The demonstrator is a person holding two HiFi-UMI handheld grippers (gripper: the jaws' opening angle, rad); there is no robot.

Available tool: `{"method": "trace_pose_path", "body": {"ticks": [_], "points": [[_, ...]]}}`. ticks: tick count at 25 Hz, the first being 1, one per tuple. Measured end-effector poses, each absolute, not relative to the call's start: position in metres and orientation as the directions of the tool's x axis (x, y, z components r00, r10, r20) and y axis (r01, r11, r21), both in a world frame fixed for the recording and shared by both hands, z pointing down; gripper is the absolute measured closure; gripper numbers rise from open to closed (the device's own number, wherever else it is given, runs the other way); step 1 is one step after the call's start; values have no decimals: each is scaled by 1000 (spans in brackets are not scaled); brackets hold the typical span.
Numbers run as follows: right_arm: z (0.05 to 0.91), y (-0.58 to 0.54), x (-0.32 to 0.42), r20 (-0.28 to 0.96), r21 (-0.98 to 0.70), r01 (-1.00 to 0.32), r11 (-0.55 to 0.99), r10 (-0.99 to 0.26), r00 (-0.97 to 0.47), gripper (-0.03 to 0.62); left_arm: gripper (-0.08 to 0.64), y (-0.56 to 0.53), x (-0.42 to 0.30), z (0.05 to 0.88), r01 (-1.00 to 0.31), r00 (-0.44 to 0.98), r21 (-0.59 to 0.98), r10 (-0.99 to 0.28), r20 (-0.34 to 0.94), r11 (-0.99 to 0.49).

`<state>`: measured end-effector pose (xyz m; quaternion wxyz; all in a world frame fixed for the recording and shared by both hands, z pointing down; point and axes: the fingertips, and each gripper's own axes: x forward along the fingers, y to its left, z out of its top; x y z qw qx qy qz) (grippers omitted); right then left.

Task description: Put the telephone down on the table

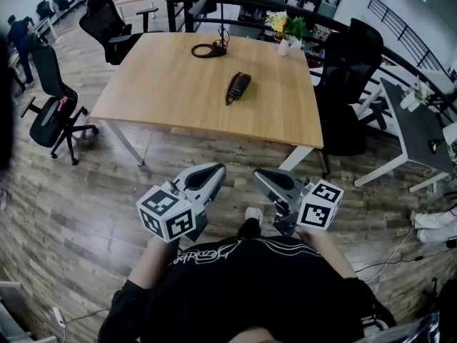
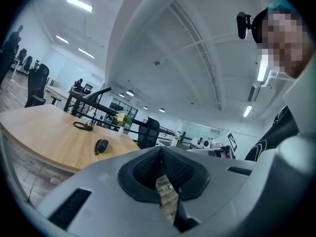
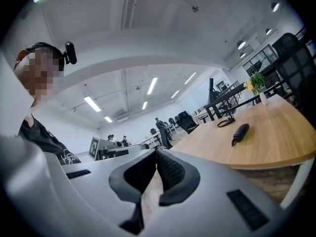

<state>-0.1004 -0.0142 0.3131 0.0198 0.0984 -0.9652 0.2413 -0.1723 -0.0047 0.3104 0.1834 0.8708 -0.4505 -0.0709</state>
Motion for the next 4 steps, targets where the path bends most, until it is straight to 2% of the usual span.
{"method": "trace_pose_path", "body": {"ticks": [4], "points": [[313,-11,-99,91,-461,-203,864,-182,-979,552,552,-2,-171,312,-757,585,385,-810,41,-528]]}}
